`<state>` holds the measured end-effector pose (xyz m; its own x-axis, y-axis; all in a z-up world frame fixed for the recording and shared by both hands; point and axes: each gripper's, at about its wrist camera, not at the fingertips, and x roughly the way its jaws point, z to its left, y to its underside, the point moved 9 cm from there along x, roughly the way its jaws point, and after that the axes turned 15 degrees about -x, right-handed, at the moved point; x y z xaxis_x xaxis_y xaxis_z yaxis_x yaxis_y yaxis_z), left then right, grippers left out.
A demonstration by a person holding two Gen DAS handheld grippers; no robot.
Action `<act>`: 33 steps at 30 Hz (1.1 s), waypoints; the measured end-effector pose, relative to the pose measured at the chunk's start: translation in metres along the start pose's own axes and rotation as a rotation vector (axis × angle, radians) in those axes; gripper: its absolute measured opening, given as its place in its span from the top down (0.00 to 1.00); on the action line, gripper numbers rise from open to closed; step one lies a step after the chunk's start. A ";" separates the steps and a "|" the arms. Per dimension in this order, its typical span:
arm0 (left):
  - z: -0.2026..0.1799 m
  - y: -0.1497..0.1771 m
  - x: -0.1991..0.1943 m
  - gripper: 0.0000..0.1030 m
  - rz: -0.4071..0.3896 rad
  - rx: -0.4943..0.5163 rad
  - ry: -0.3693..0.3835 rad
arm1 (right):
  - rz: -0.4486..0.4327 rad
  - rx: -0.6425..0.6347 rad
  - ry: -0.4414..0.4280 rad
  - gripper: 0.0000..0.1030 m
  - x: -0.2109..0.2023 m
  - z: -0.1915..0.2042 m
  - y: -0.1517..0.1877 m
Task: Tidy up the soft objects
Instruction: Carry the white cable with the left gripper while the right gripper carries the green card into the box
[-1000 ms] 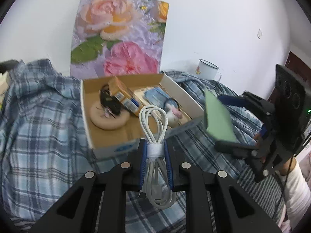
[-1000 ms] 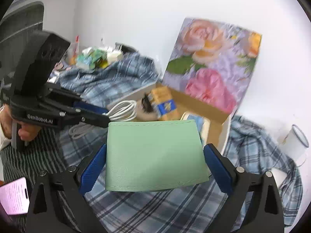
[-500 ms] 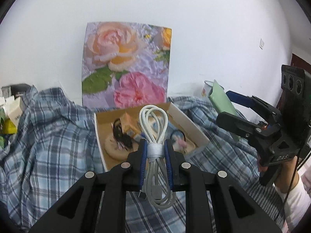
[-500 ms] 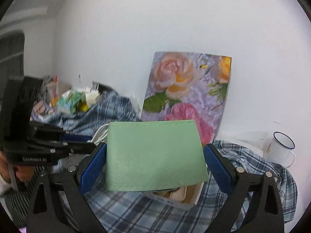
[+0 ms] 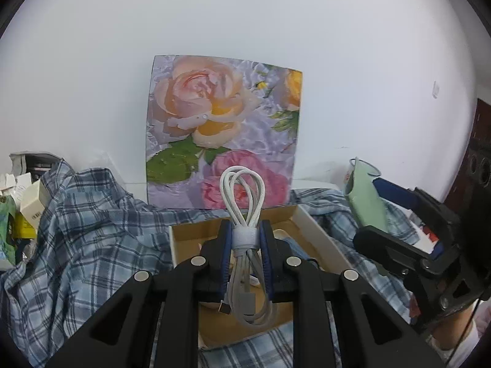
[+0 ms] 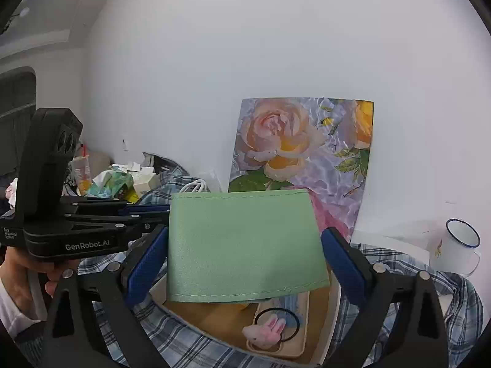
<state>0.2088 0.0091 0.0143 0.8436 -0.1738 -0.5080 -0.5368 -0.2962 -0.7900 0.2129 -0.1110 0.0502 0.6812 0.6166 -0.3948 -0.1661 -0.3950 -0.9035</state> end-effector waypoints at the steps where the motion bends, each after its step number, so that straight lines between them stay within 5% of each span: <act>1: 0.001 0.000 0.003 0.81 0.004 0.002 -0.002 | 0.007 0.002 0.002 0.06 0.004 -0.001 0.000; 33: -0.001 0.024 0.095 0.81 0.070 0.087 -0.106 | 0.042 0.173 0.017 0.06 0.067 -0.049 0.038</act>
<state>0.2761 -0.0149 -0.0523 0.8008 -0.0899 -0.5922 -0.5968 -0.2033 -0.7762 0.2869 -0.1179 -0.0029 0.6825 0.5899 -0.4314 -0.3137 -0.2967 -0.9020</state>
